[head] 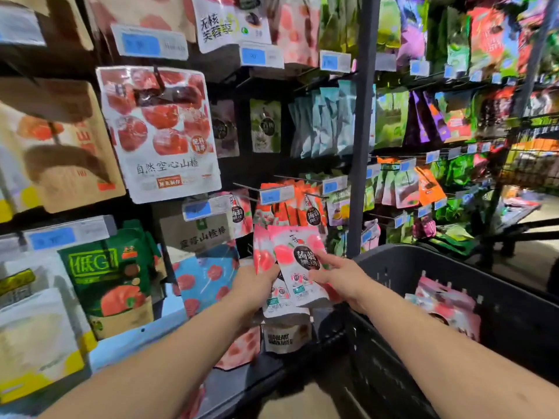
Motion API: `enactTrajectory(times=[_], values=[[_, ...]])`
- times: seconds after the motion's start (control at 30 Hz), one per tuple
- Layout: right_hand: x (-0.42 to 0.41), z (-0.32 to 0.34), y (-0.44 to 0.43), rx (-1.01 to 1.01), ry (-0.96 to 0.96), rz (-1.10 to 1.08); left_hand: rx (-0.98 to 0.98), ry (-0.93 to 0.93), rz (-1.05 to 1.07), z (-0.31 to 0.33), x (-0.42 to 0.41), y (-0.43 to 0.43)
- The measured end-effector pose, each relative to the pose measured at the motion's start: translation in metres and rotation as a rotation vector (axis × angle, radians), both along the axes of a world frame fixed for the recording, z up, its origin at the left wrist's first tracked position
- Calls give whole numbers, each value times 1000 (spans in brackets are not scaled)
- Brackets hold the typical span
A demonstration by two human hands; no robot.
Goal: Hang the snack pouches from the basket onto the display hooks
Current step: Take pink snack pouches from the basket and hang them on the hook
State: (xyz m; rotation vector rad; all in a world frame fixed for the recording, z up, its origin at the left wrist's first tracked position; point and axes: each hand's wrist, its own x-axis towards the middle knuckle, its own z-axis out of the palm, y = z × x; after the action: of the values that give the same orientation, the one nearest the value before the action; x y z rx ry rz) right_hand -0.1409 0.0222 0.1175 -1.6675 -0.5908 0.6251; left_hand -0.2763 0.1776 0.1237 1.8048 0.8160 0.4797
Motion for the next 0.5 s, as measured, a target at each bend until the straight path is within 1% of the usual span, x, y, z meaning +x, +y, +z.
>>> enactTrajectory(times=[0.1, 0.27, 0.37, 0.5], values=[[21, -18, 27, 62, -23, 2, 86, 7, 30, -11, 11, 19], [38, -32, 57, 111, -68, 58, 77, 19, 119, -28, 20, 49], [48, -36, 64, 119, -130, 69, 105, 37, 124, -33, 27, 52], [60, -41, 70, 165, -133, 64, 159, 43, 131, -27, 34, 54]])
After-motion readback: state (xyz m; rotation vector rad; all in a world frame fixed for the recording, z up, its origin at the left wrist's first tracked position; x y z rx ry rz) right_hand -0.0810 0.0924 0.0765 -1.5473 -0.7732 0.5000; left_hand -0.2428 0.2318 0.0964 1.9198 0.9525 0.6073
